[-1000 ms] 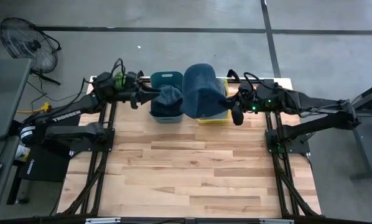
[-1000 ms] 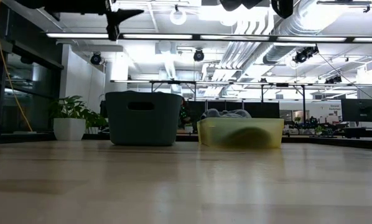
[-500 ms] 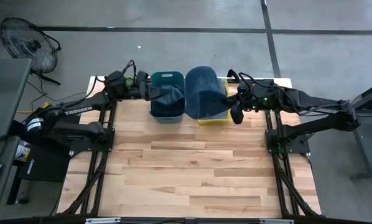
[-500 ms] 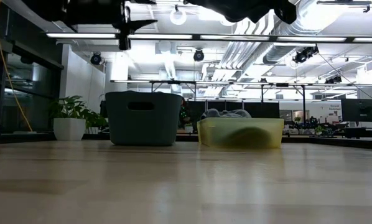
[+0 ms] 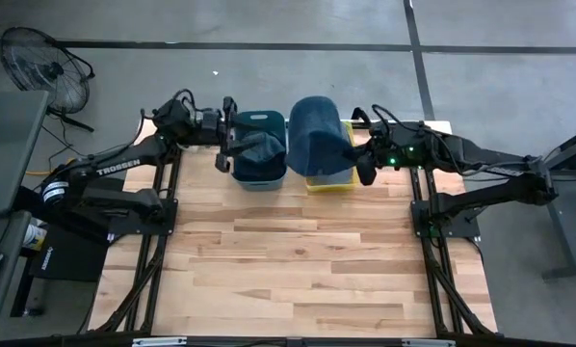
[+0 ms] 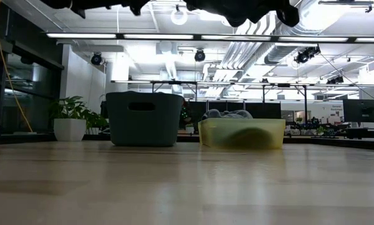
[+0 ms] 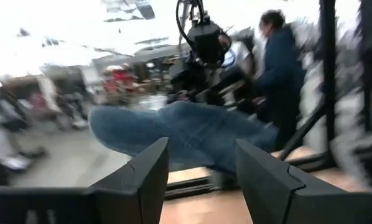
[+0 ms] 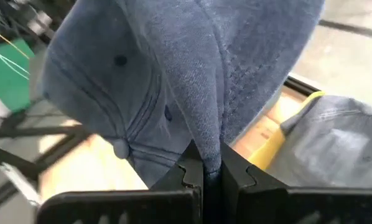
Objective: Pick & Place hat
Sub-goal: Put the blue cap into the blue bin
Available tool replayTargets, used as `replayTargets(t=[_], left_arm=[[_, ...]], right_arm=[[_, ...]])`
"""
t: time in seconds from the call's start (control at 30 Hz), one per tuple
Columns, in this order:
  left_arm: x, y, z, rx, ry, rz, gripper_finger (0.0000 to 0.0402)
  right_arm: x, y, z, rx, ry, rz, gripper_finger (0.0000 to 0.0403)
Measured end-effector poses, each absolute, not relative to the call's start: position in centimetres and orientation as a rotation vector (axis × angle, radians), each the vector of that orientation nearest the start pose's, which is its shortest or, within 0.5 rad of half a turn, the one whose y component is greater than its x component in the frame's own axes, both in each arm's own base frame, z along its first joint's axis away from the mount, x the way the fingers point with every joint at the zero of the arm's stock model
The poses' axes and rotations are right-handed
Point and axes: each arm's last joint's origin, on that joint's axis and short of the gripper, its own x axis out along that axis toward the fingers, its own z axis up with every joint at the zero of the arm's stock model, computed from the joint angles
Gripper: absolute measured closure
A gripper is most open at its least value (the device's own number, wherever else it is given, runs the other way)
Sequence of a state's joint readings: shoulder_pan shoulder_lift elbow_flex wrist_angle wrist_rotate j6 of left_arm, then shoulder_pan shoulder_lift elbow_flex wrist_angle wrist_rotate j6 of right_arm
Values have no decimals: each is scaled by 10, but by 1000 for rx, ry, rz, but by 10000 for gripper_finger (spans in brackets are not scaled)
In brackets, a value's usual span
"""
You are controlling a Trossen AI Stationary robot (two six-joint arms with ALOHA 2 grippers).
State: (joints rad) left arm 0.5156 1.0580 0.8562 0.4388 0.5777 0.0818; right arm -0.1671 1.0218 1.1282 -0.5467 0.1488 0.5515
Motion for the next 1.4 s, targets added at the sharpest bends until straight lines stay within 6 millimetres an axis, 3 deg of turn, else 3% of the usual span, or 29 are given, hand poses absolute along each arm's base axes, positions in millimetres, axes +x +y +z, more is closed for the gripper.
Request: replayTargets(t=[0.17,0.47,0.83,1.13,1.4], left_arm=[[212,100,371,430,-149,37,225],[222,82,360,947,120,141,225],[232,50,361,1438,256,235,225],[242,37,351,1721,507,290,225],[262,42,335,1859,691,304,225]], right_arm=[[203,-47,374,650,325,-393,395],[214,-65,374,788,268,-349,395],[238,-83,352,885,321,-441,395],[263,-94,342,938,259,-456,395],[262,-100,344,976,212,-495,395]])
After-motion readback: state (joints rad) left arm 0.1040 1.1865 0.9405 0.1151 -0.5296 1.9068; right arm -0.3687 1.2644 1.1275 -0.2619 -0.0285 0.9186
